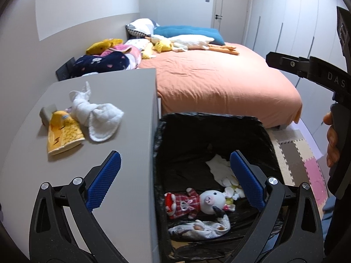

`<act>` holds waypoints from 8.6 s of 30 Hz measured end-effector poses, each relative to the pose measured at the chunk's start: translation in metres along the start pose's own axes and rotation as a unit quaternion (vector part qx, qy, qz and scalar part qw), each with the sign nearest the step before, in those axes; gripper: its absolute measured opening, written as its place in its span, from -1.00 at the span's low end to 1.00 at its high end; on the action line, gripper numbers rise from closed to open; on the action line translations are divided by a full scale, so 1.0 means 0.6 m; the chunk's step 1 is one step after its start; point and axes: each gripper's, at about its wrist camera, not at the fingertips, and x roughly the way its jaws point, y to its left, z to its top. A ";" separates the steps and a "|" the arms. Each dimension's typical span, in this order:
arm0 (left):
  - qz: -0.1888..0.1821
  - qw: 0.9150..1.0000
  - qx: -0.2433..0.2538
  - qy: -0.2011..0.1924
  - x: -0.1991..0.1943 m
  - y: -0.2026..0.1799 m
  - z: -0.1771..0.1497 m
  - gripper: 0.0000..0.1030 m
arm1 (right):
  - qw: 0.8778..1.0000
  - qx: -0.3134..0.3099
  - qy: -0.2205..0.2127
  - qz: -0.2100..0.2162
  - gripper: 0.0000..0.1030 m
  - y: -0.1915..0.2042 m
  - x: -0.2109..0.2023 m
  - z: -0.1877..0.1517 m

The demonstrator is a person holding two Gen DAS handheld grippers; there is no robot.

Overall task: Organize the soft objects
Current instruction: 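Move both open tools back toward the yellow packet on the desk, then grasp the yellow packet with the left tool while the right tool grasps the white towel bunny, then carry the packet and towel bunny over the bin and open both tools, then move both open tools back toward the grey-green toy on the desk, then grasp the grey-green toy with the left tool while the right tool grasps the purple flower hair tie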

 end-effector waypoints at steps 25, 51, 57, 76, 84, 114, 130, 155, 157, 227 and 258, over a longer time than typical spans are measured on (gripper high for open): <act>0.070 0.993 -0.098 0.003 0.032 0.202 0.009 0.87 | 0.997 -0.023 0.039 0.057 0.67 0.119 0.140 0.022; 0.084 0.985 -0.139 0.062 0.165 0.349 0.034 0.87 | 0.991 -0.062 0.080 0.089 0.67 0.233 0.288 0.034; 0.075 0.984 -0.146 0.067 0.179 0.364 0.034 0.87 | 0.989 -0.068 0.089 0.099 0.67 0.253 0.308 0.030; 0.097 0.976 -0.192 0.024 0.127 0.428 0.008 -0.66 | 0.975 -0.132 0.118 0.133 0.67 0.343 0.357 0.003; 0.119 0.973 -0.198 -0.004 0.088 0.438 0.008 -0.69 | 0.965 -0.195 0.120 0.128 0.62 0.395 0.374 -0.012; 0.129 0.971 -0.197 -0.050 -0.034 0.365 0.006 -0.69 | 0.974 -0.167 0.080 0.134 -0.29 0.338 0.235 0.019; 0.085 0.983 -0.153 -0.051 -0.052 0.225 0.010 -0.69 | 0.985 -0.128 0.055 0.101 -0.27 0.226 0.113 0.003; 0.015 0.997 -0.074 -0.033 -0.031 0.041 0.006 -0.69 | 0.996 -0.079 0.029 0.039 -0.25 0.069 -0.003 -0.039; 0.009 0.998 -0.062 -0.028 -0.026 0.023 0.006 -0.69 | 0.997 -0.073 0.027 0.028 -0.25 0.054 -0.009 -0.039; 0.073 0.991 -0.110 0.029 0.032 0.206 -0.003 0.87 | 0.992 -0.080 0.071 0.064 0.63 0.165 0.159 -0.015; 0.150 0.968 -0.199 0.024 0.099 0.468 0.018 0.87 | 0.967 -0.169 0.117 0.151 0.63 0.363 0.346 -0.013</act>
